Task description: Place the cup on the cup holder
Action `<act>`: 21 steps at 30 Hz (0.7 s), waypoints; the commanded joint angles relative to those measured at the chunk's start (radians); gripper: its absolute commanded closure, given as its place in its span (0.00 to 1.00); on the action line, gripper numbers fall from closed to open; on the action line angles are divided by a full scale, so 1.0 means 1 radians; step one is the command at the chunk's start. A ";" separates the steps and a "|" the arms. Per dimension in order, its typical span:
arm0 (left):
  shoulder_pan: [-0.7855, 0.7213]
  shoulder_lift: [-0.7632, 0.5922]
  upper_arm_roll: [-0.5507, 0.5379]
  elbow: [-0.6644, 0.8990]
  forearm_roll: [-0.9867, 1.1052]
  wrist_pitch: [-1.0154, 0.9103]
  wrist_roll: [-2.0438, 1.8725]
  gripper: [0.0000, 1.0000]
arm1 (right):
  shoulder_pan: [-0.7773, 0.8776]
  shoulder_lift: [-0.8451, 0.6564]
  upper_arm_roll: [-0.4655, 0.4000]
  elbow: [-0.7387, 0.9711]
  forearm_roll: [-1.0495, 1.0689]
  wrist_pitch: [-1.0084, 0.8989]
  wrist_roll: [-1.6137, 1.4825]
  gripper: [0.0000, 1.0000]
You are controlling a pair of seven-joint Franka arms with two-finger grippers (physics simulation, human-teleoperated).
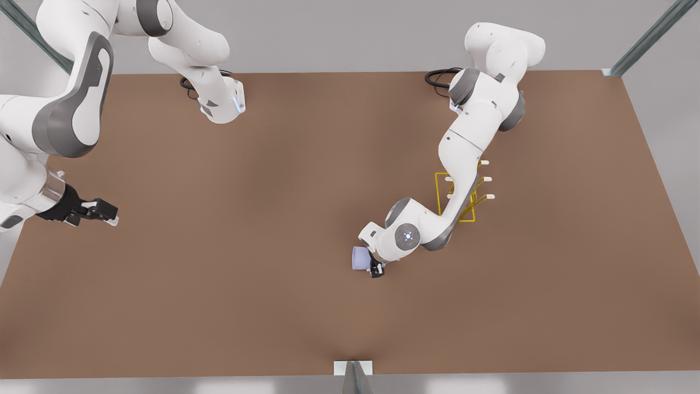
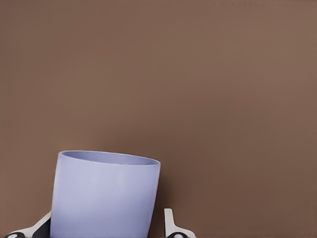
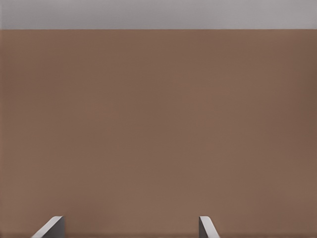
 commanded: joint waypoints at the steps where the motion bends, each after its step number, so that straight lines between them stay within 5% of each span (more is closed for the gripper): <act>1: 0.000 0.001 0.000 0.001 0.001 0.004 -0.030 0.00 | -0.002 0.001 0.001 0.000 0.001 0.000 0.004 0.00; 7: 0.000 0.007 0.000 0.001 0.001 0.005 -0.034 0.15 | -0.002 0.001 -0.001 0.002 0.001 0.000 0.004 0.00; 21: 0.012 -0.067 0.006 -0.019 0.005 -0.038 -0.043 0.27 | -0.002 0.001 -0.001 0.002 0.000 0.001 0.004 0.00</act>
